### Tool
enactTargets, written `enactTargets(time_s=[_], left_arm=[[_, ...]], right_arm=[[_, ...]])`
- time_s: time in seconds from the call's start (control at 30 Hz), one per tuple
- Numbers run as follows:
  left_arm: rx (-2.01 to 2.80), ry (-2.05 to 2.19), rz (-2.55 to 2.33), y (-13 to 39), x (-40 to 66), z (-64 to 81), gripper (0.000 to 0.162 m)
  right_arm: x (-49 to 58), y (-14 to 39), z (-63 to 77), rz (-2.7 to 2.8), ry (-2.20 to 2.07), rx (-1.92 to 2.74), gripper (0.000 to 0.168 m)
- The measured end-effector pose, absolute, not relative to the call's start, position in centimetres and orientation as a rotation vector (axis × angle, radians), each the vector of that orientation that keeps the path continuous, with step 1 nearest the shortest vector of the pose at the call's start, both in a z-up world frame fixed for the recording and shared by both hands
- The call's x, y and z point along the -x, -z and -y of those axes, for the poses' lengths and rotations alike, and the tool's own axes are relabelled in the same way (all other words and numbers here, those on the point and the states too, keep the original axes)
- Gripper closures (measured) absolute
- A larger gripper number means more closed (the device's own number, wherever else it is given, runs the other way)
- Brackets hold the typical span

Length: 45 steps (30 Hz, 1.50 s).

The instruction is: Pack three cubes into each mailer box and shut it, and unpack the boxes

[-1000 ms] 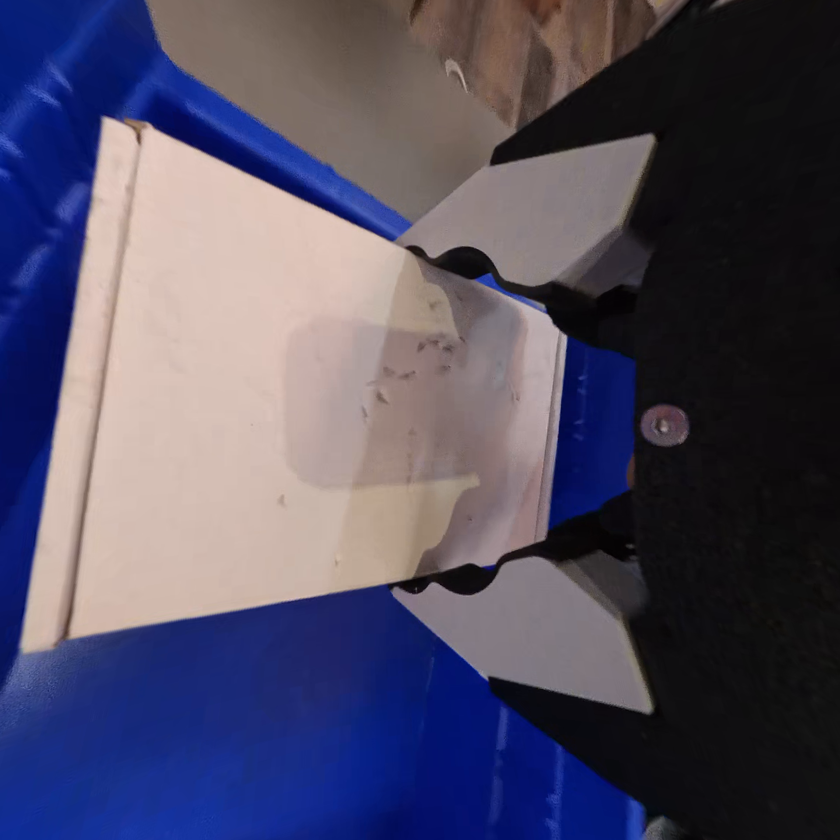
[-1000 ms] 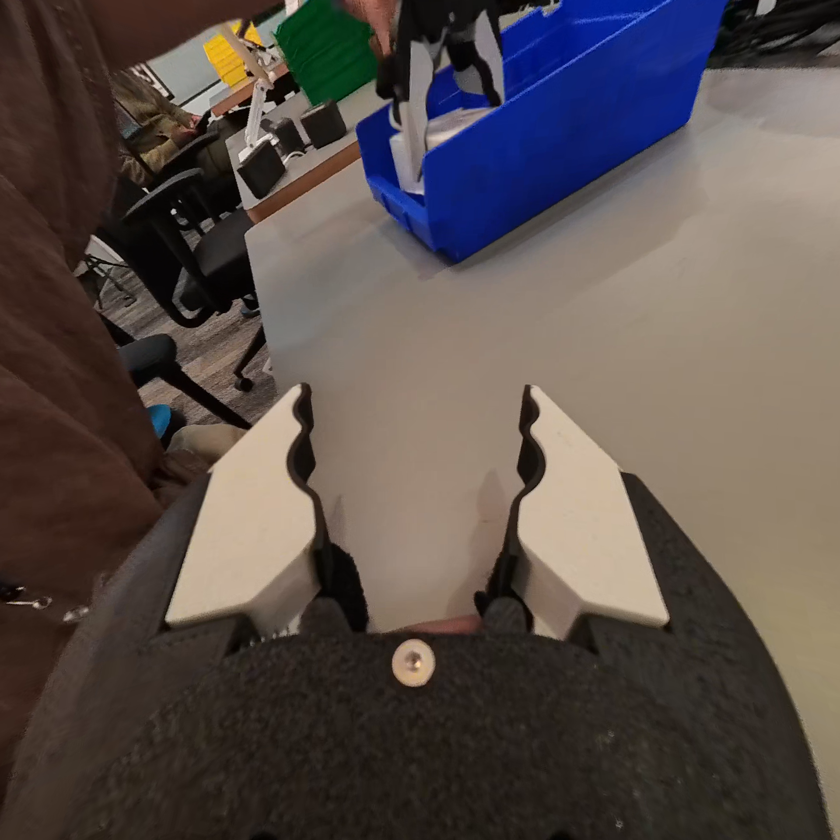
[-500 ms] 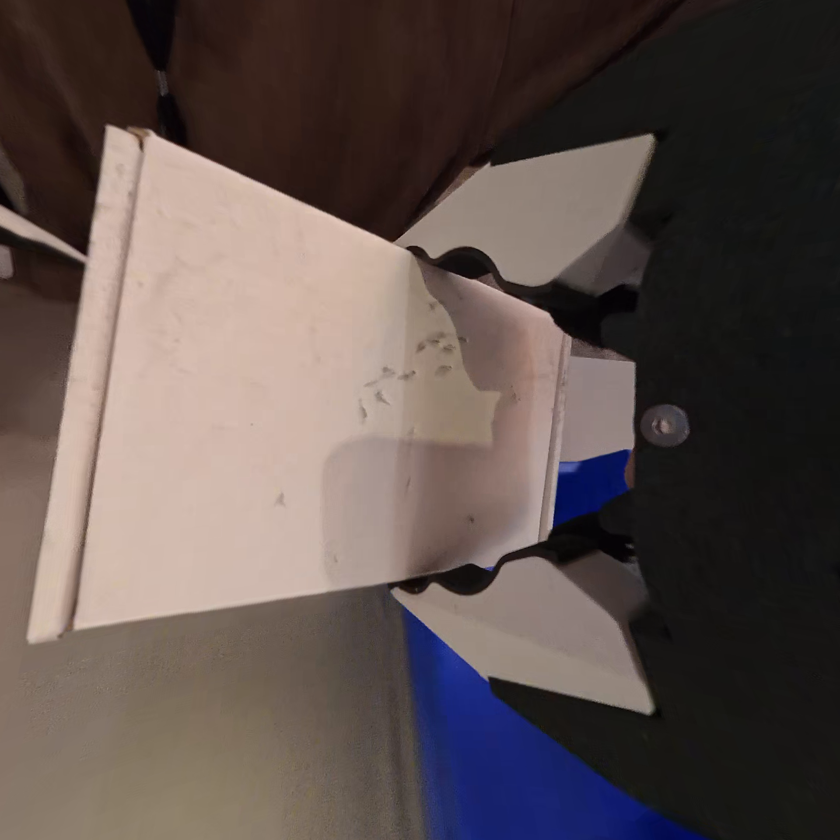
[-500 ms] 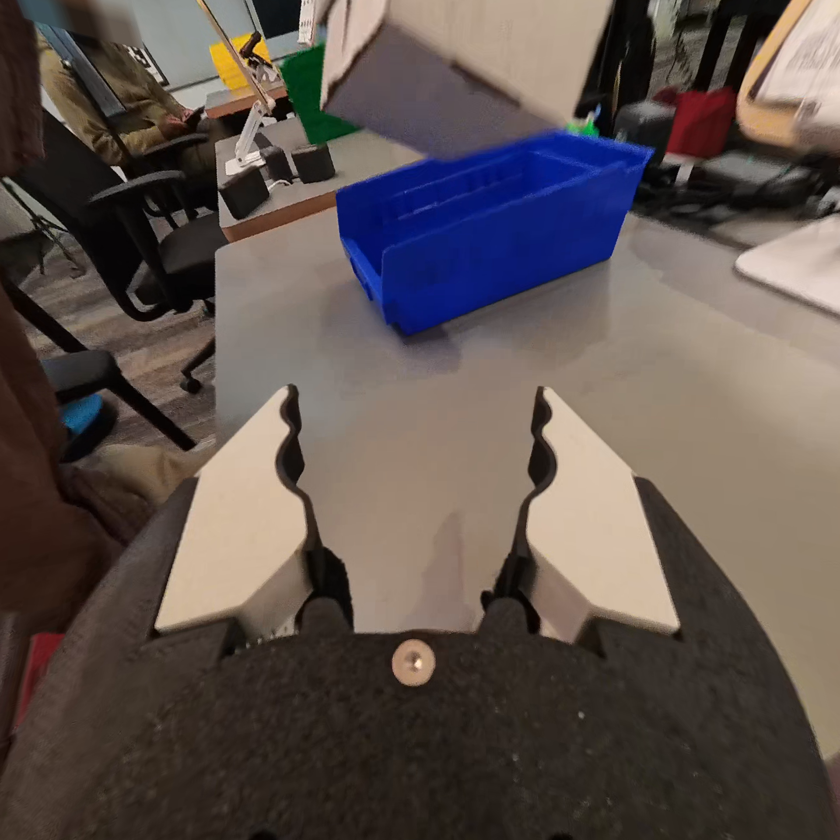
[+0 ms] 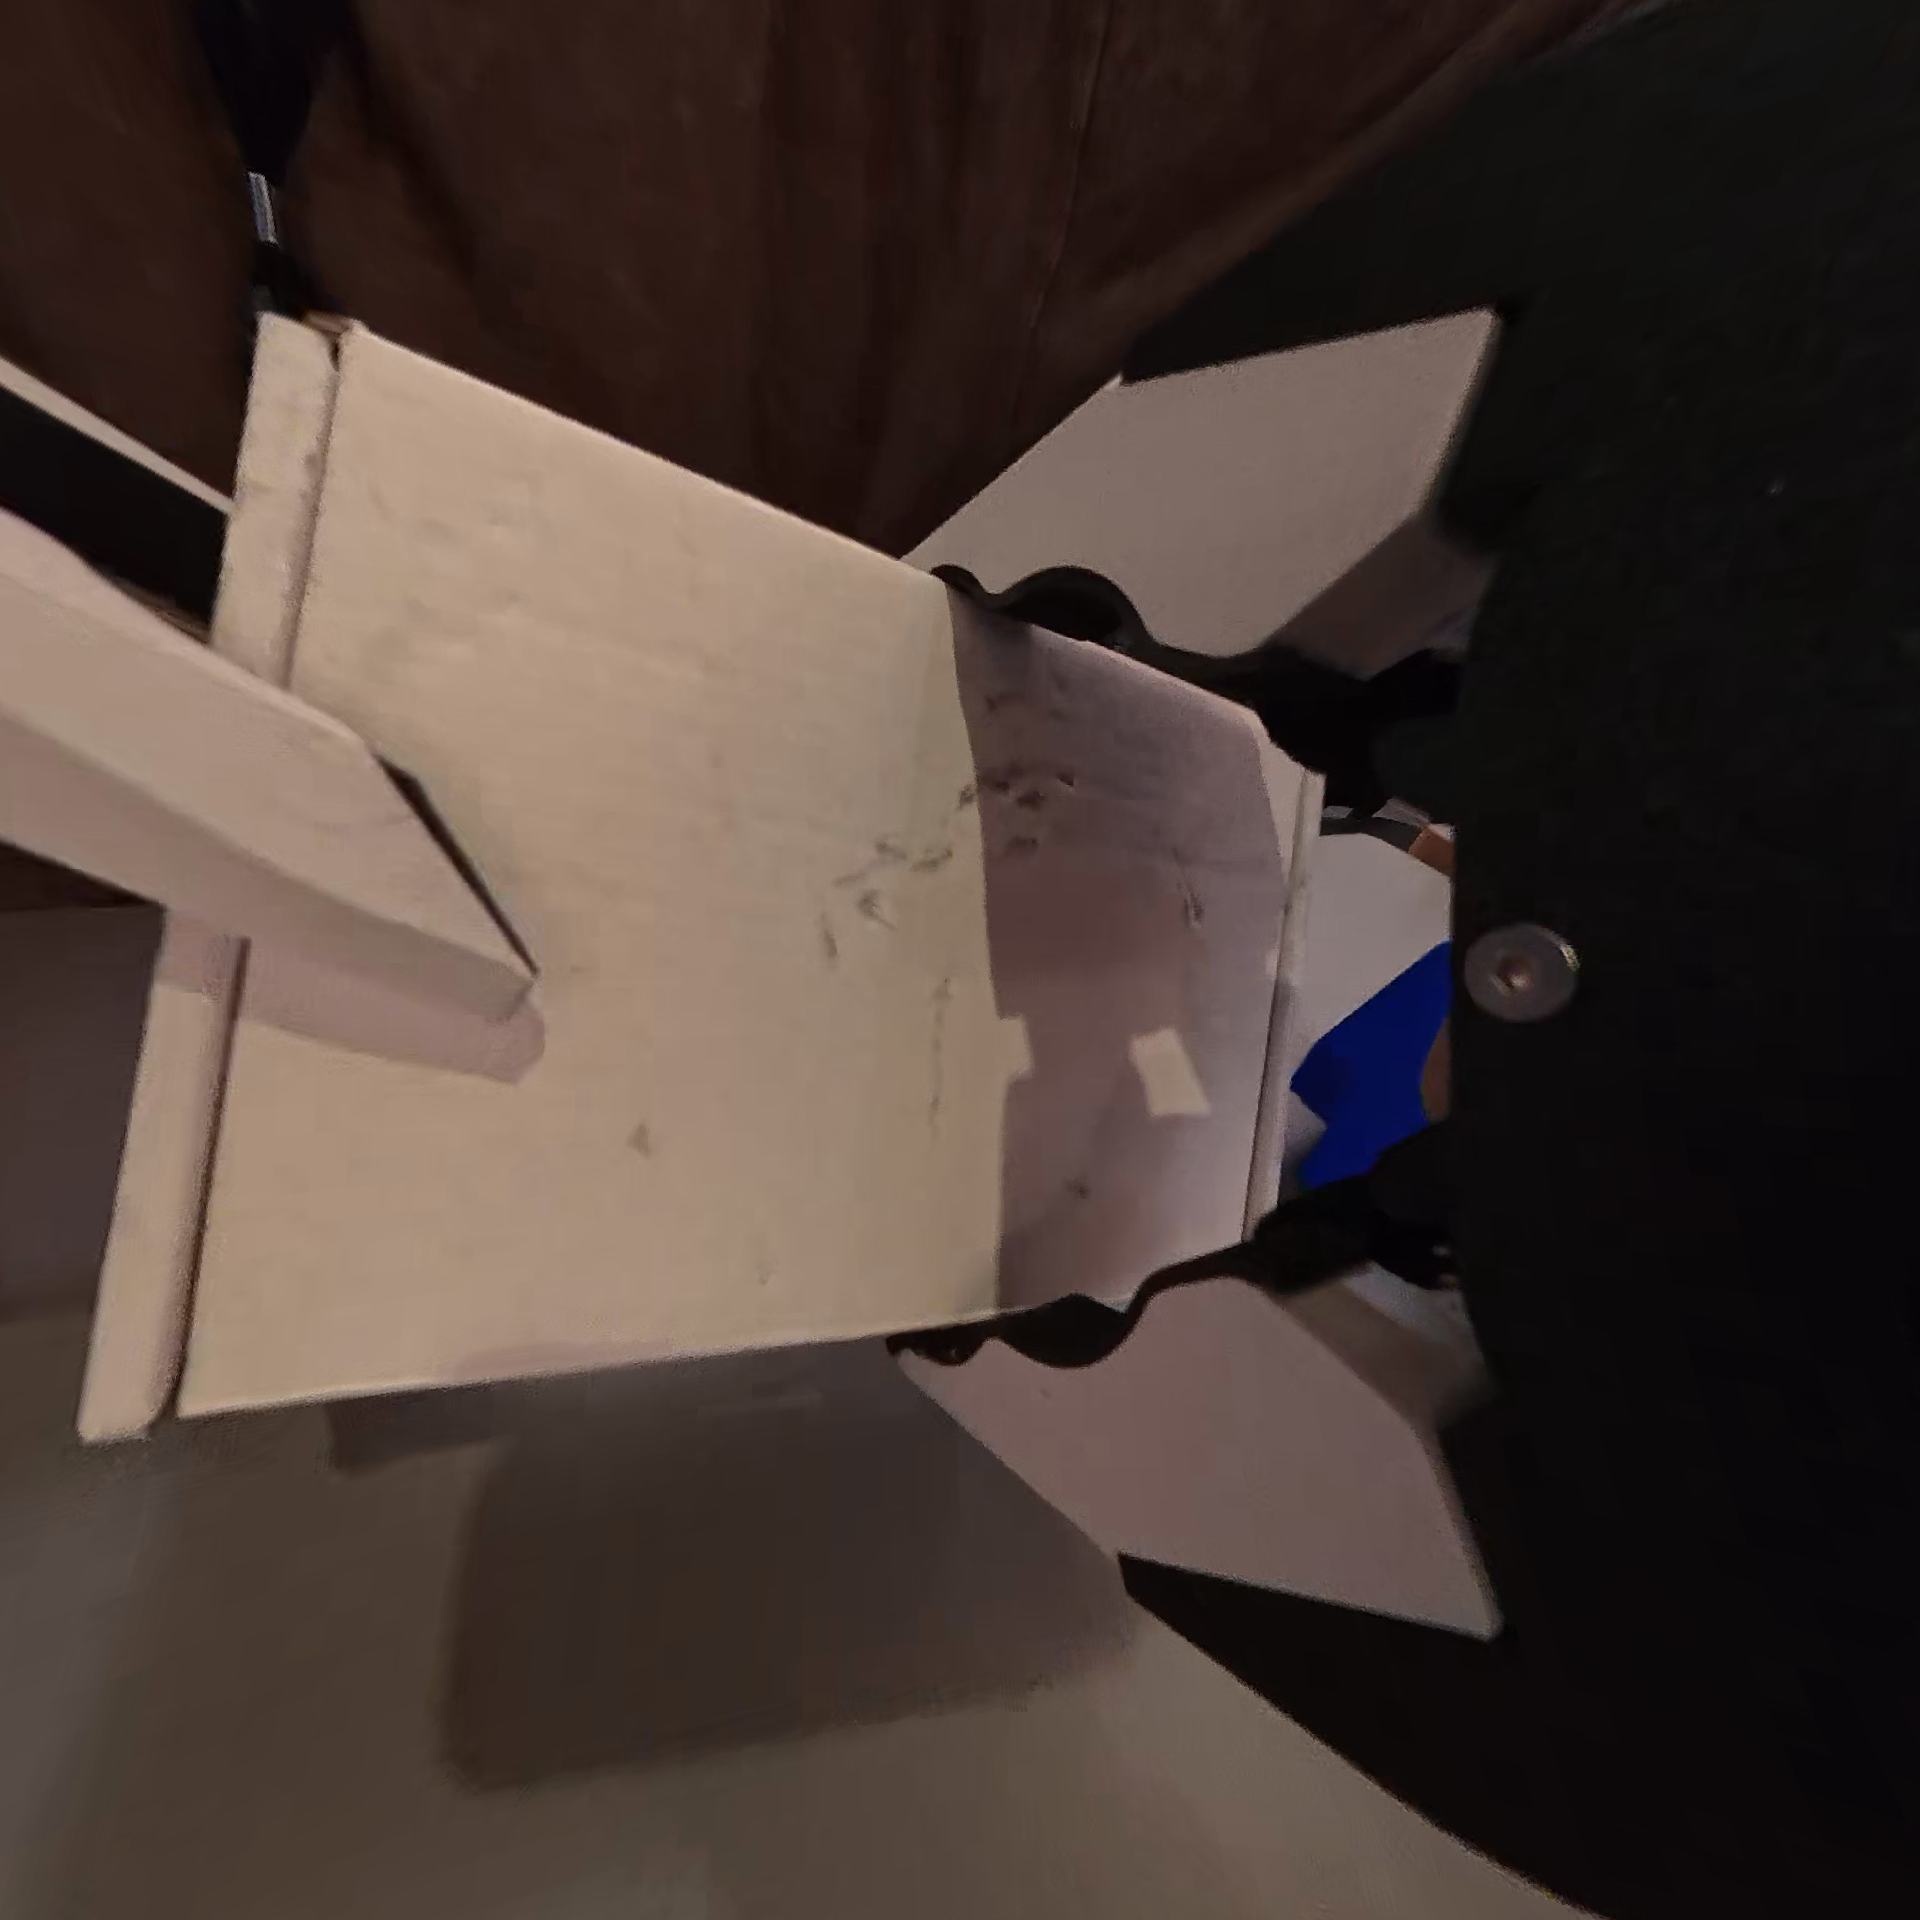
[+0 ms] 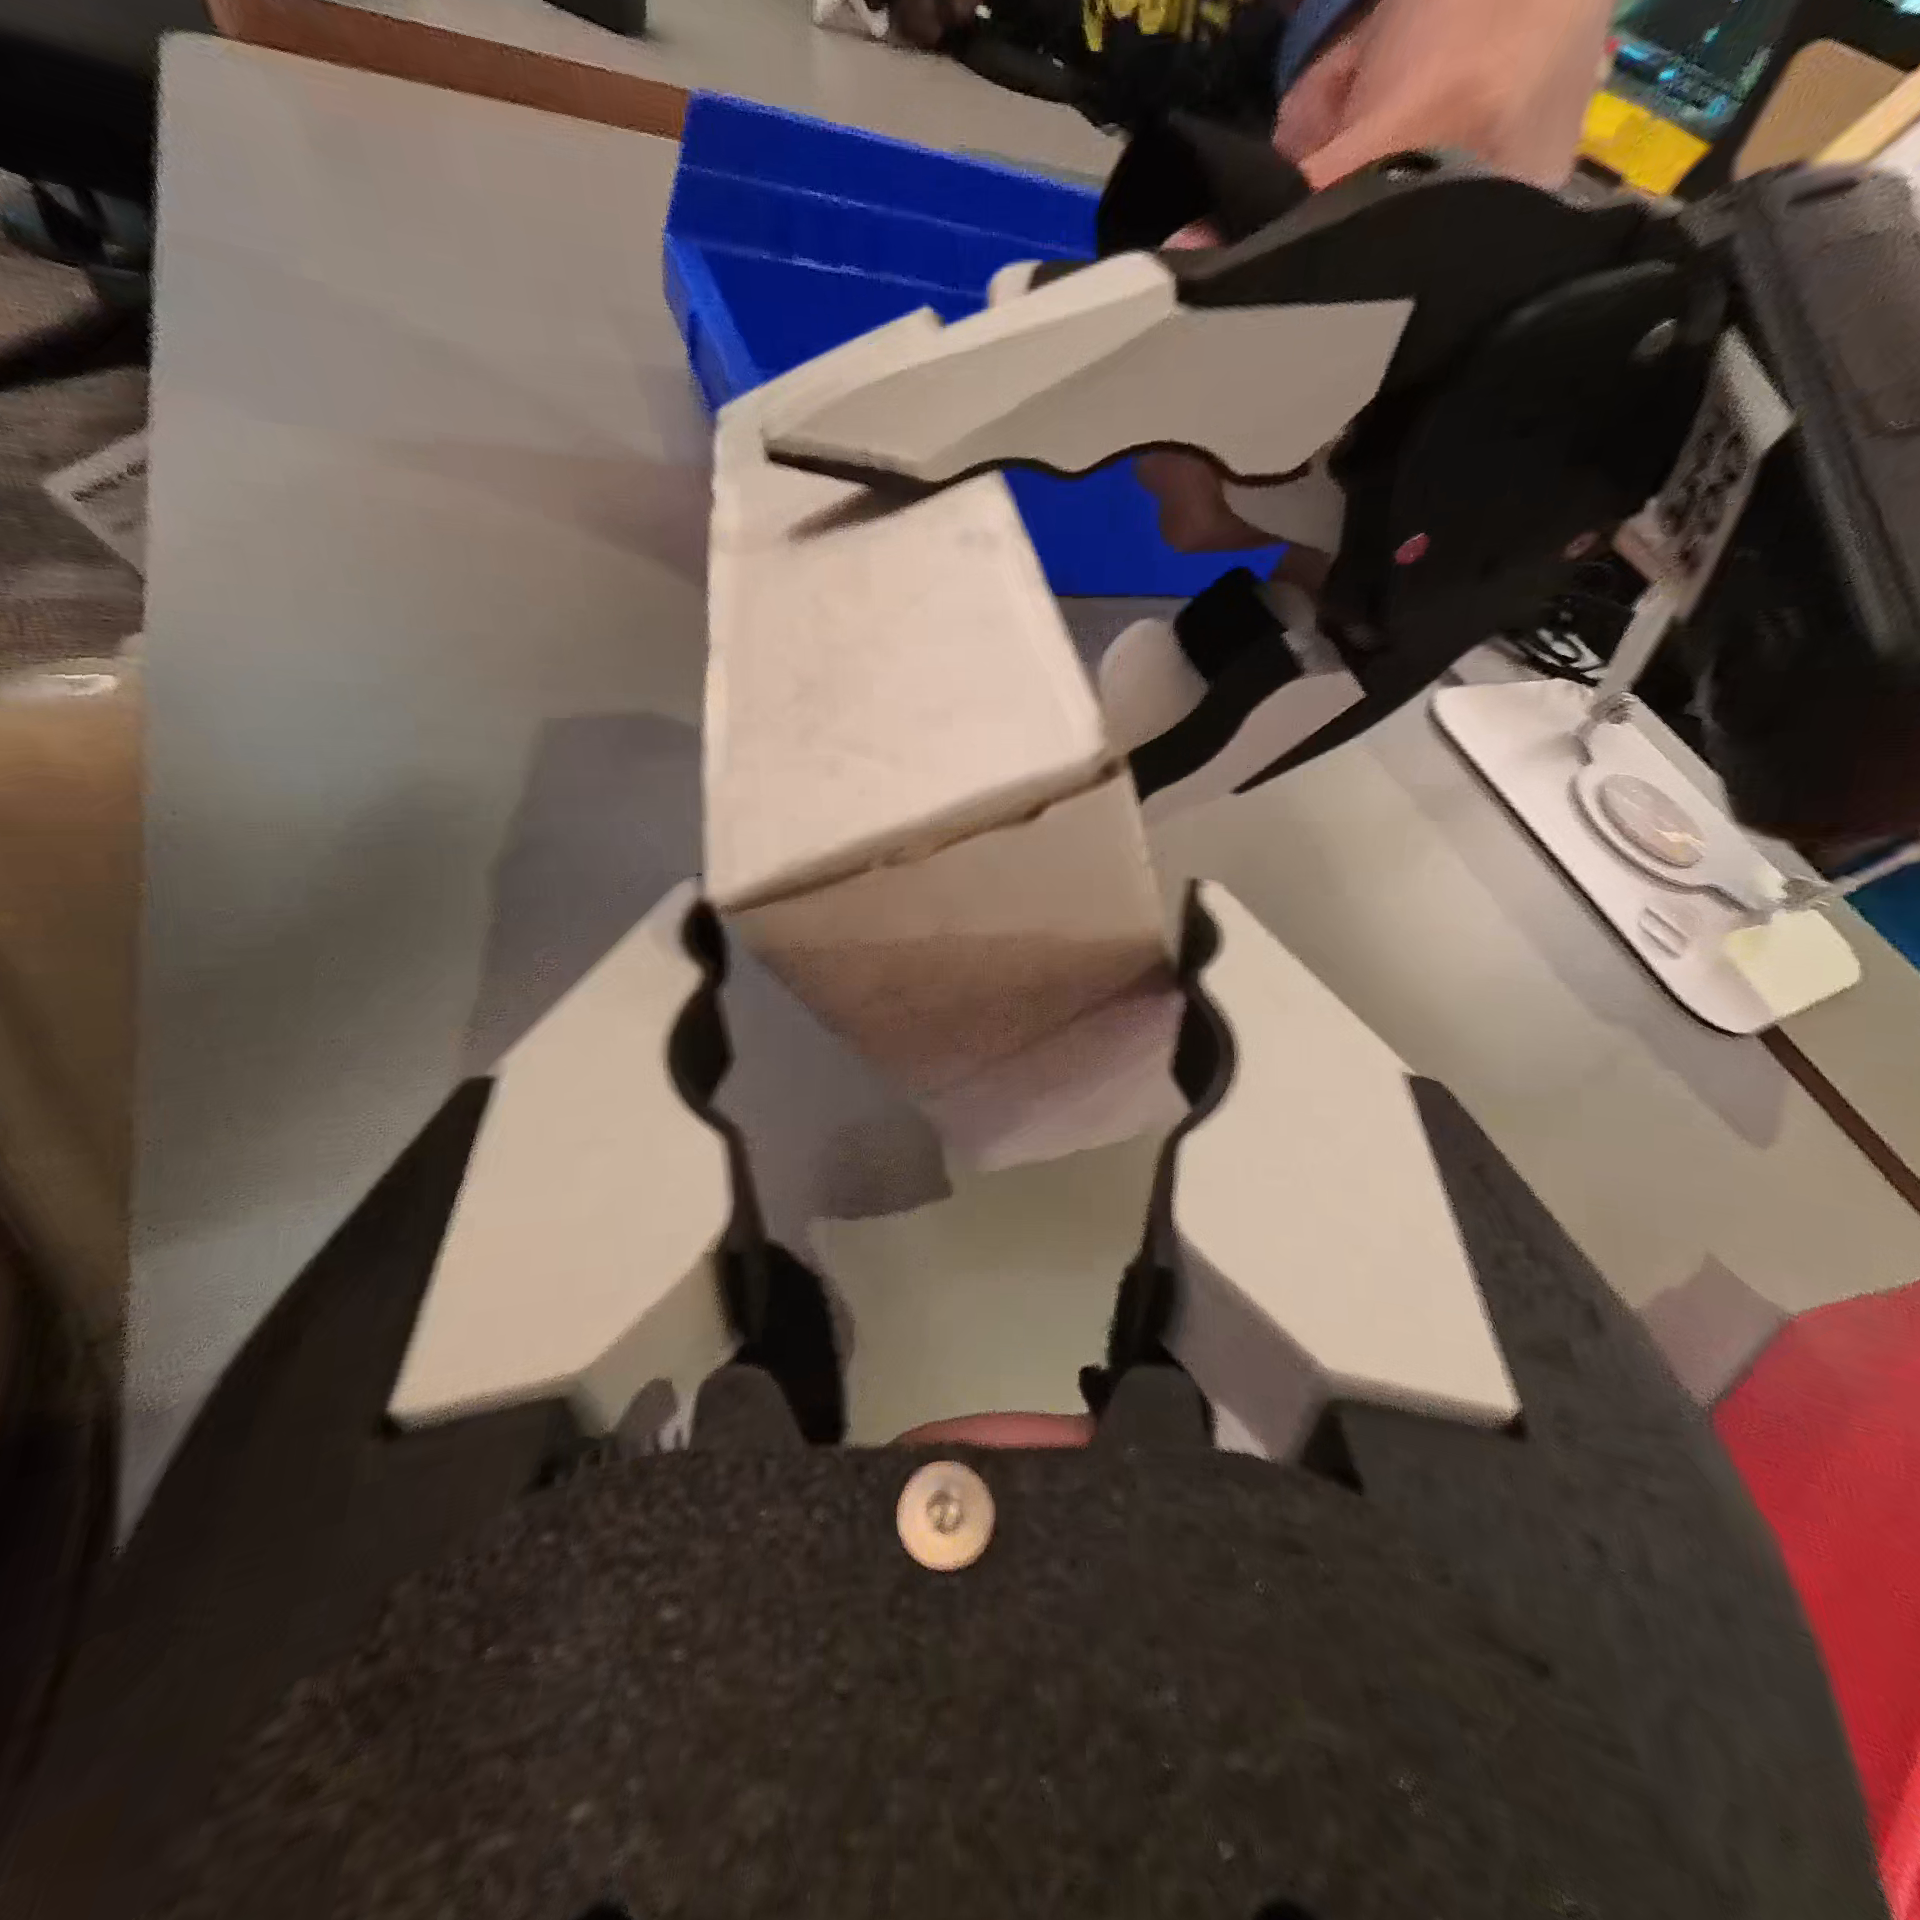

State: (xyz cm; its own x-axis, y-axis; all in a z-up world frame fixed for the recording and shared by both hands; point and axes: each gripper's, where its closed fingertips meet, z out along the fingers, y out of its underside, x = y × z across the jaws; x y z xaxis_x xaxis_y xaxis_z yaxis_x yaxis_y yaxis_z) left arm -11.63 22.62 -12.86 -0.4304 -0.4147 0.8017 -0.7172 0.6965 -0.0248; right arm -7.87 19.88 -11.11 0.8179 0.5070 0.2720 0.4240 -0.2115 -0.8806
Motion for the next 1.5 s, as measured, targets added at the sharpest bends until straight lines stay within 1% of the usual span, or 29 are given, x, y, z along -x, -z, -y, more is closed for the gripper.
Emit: enactTargets(time_s=[0.03,0.1,0.17,0.2,0.23,0.27,0.33,0.43,0.47,0.53,0.57,0.6,0.63,0.67,0.7,0.73,0.83,0.9,0.93,1.03,1.07,1.1,1.13,1.17,1.2,1.33,1.4,1.47,1.5], left_arm=[[-0.868,-0.464,2.083,13.1,11.5,-22.6,0.033],[-0.951,-0.488,2.056,13.3,10.7,-22.8,0.033],[-1.047,-0.553,2.034,13.0,9.8,-23.4,0.041],[-1.073,-0.607,2.057,12.6,9.7,-23.7,0.037],[-1.096,-0.681,2.084,12.1,9.6,-23.9,0.029],[-1.145,-0.757,2.12,11.7,9.3,-24.2,0.028],[-1.263,-0.855,2.222,11.8,9.2,-25.1,0.027],[-1.394,-0.932,2.344,13.2,10.3,-24.7,0.035],[-1.467,-0.93,2.411,14.0,10.2,-24.6,0.034],[-1.672,-0.92,2.523,14.9,9.5,-25.1,0.043],[-1.785,-0.9,2.551,15.2,9.3,-25.6,0.055],[-1.903,-0.89,2.571,15.5,9.2,-26.2,0.072],[-1.986,-0.921,2.577,15.6,9.2,-26.3,0.069],[-2.058,-0.972,2.572,15.7,9.2,-26.1,0.072],[-2.124,-1.028,2.554,15.7,9.4,-26.0,0.07],[-2.166,-1.087,2.526,15.7,9.7,-25.6,0.064],[-2.285,-1.353,2.436,14.6,10.7,-24.8,0.057],[-2.328,-1.515,2.363,14.3,11.5,-24.4,0.048],[-2.336,-1.543,2.369,14.4,11.9,-24.3,0.049],[-2.3,-1.5,2.487,15.8,12.4,-24.4,0.048],[-2.285,-1.499,2.497,16.3,12.6,-24.4,0.049],[-2.28,-1.515,2.493,16.7,12.7,-24.4,0.051],[-2.289,-1.54,2.486,16.9,12.6,-24.4,0.06],[-2.299,-1.568,2.48,17.0,12.6,-24.5,0.078],[-2.278,-1.6,2.478,17.0,12.5,-24.3,0.086],[-2.204,-1.605,2.523,17.1,12.3,-23.8,0.089],[-2.173,-1.617,2.531,17.1,12.3,-23.8,0.089],[-2.151,-1.648,2.526,17.0,12.2,-23.7,0.089],[-2.14,-1.653,2.527,17.0,12.2,-23.7,0.089]], right_arm=[[7.6,11.2,-20.0,0.703,-0.071,1.838,0.091],[7.0,11.9,-20.2,0.687,-0.085,1.865,0.091],[6.7,12.7,-20.3,0.623,-0.187,1.928,0.094],[6.6,13.1,-20.4,0.57,-0.276,1.962,0.096],[6.3,13.4,-20.6,0.505,-0.346,1.992,0.099],[5.9,13.7,-20.8,0.451,-0.384,2.014,0.101],[5.7,14.4,-20.9,0.403,-0.457,2.038,0.102],[5.6,15.4,-20.7,0.384,-0.511,2.079,0.102],[5.5,15.8,-20.7,0.383,-0.508,2.096,0.102],[5.6,16.2,-20.8,0.41,-0.483,2.097,0.101],[5.3,16.4,-20.9,0.402,-0.44,2.114,0.101],[4.5,16.9,-21.0,0.379,-0.359,2.154,0.102],[3.9,17.0,-21.0,0.365,-0.307,2.168,0.103],[3.8,16.6,-20.7,0.374,-0.287,2.161,0.1],[3.8,16.0,-20.5,0.373,-0.271,2.143,0.096],[3.8,15.1,-20.3,0.366,-0.246,2.118,0.093],[4.2,11.1,-19.9,0.366,-0.185,2.019,0.093],[6.1,8.4,-20.0,0.424,-0.216,1.957,0.101],[7.5,7.6,-20.1,0.475,-0.239,1.942,0.105],[12.2,7.4,-21.1,0.685,-0.291,1.94,0.122],[13.6,7.9,-21.6,0.765,-0.282,1.95,0.124],[14.6,8.4,-22.2,0.841,-0.252,1.958,0.125],[15.5,9.0,-22.6,0.915,-0.23,1.959,0.127],[16.2,9.4,-23.0,0.973,-0.21,1.958,0.131],[16.6,9.7,-23.4,1.021,-0.184,1.964,0.132],[16.7,10.6,-24.1,1.194,-0.06,1.973,0.138],[16.9,10.6,-23.8,1.259,-0.048,1.963,0.143],[16.9,11.1,-23.4,1.327,-0.026,1.978,0.142],[16.9,11.2,-23.4,1.343,-0.018,1.98,0.145]])
